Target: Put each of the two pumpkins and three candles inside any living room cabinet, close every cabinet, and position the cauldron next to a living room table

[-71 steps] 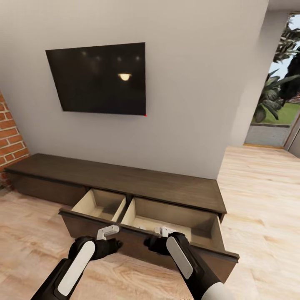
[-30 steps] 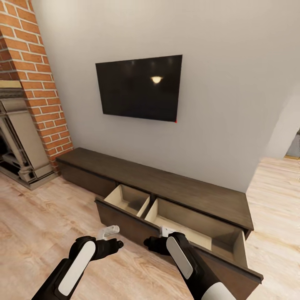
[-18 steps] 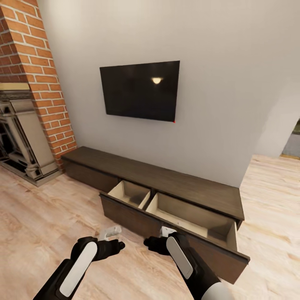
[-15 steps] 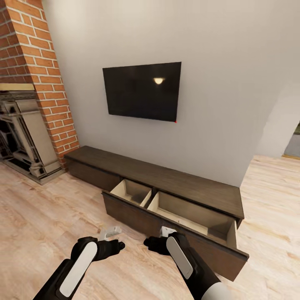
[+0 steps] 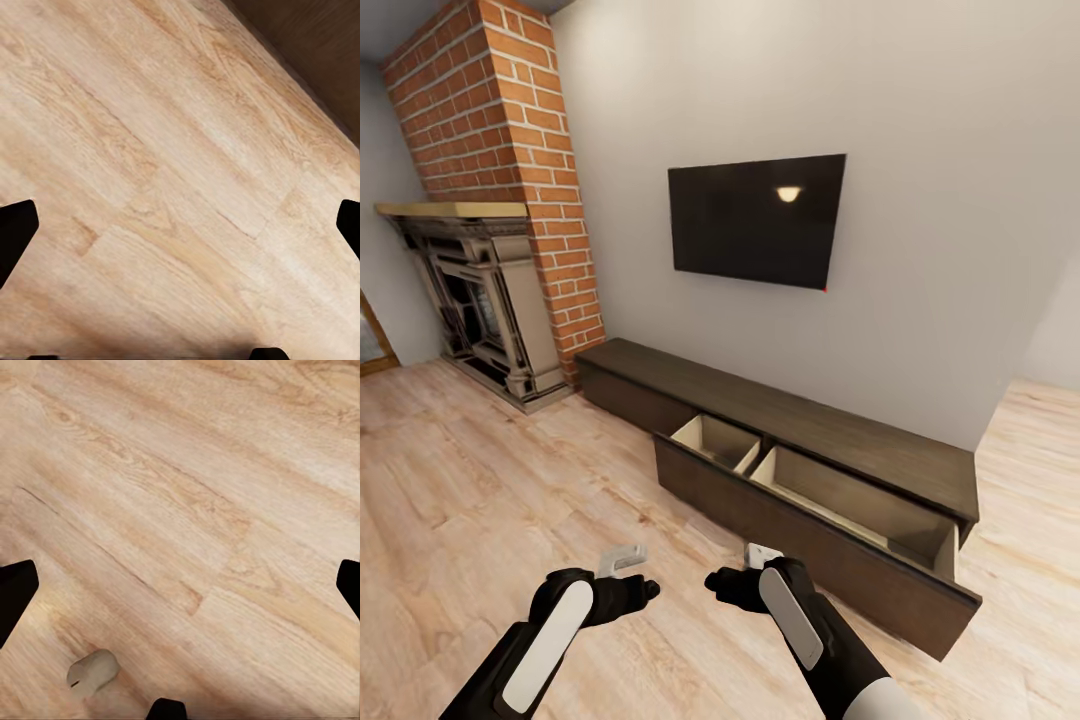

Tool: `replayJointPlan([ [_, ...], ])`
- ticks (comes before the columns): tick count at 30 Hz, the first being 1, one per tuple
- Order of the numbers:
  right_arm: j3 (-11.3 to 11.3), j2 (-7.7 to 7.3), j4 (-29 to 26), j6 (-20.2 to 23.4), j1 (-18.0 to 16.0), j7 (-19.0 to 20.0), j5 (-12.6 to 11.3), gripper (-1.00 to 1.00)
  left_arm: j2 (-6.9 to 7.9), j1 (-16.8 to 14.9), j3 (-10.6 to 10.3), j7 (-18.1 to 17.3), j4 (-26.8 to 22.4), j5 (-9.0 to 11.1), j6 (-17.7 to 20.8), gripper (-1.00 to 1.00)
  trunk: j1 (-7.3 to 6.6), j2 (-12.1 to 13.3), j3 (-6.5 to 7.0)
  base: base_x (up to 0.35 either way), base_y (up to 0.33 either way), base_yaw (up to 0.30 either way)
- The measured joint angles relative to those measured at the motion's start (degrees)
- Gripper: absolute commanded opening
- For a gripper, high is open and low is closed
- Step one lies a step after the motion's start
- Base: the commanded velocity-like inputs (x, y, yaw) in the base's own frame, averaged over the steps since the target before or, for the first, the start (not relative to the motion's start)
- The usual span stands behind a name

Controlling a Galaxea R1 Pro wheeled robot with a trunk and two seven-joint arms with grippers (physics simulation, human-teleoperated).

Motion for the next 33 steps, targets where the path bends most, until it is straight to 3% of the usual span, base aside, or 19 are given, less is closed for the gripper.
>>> replayJointPlan([
  [27,0.1,0.02,0.0,0.0,0.0,0.0,0.6,1.00,0.65,0.0,1.3,-0.4,-0.9,0.8,0.0,1.00,-0.03,0.0,0.00,-0.015,0.001,0.292],
  [33,0.2,0.02,0.0,0.0,0.0,0.0,0.7,1.00,0.69,0.0,1.6,-0.5,-0.9,0.8,0.0,1.00,-0.03,0.0,0.00,0.000,0.181,0.292],
])
